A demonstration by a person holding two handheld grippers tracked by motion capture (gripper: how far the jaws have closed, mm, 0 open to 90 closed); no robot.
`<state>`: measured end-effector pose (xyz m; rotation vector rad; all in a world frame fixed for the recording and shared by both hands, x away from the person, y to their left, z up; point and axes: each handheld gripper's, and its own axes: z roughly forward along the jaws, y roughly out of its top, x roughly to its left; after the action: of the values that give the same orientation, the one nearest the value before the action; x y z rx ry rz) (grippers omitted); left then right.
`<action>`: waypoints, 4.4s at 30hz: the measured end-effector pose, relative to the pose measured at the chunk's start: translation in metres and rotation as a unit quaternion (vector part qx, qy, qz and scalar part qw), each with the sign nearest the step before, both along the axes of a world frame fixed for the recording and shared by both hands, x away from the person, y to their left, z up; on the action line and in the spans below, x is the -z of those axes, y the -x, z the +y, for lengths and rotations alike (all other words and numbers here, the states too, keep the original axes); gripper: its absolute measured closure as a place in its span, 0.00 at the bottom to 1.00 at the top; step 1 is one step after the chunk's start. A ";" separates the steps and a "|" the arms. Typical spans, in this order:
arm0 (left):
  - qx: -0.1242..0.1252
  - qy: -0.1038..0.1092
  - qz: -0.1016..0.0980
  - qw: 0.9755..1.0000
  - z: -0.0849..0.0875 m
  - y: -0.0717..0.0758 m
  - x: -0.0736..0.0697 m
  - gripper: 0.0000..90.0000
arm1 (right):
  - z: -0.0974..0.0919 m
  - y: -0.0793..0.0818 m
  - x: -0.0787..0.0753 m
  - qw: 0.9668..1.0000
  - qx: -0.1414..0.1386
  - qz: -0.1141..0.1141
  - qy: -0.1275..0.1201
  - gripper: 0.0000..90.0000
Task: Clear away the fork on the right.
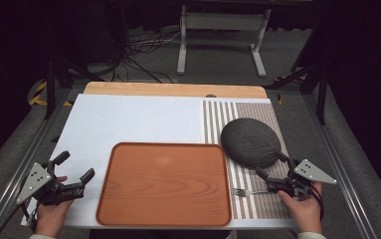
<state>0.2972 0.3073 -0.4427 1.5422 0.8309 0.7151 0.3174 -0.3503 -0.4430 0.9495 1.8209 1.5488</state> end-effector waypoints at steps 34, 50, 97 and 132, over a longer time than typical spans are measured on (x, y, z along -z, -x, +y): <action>0.003 -0.001 0.004 1.000 0.000 0.000 -0.001 0.00 | 0.006 -0.013 -0.023 0.999 -0.026 0.002 0.028 0.07; 0.004 0.002 0.005 1.000 0.000 -0.001 -0.001 0.00 | 0.025 -0.032 -0.060 0.983 -0.089 0.048 0.153 0.08; 0.004 0.000 0.005 1.000 0.000 -0.001 -0.001 0.00 | 0.050 -0.042 -0.062 0.859 -0.214 0.222 0.409 0.12; 0.009 0.002 0.007 1.000 -0.001 -0.004 -0.001 0.00 | 0.057 -0.032 -0.029 0.756 -0.296 0.308 0.496 0.33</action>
<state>0.3008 0.3060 -0.4413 1.5510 0.8266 0.6902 0.3496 -0.2936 -0.4144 0.3301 3.1003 0.2314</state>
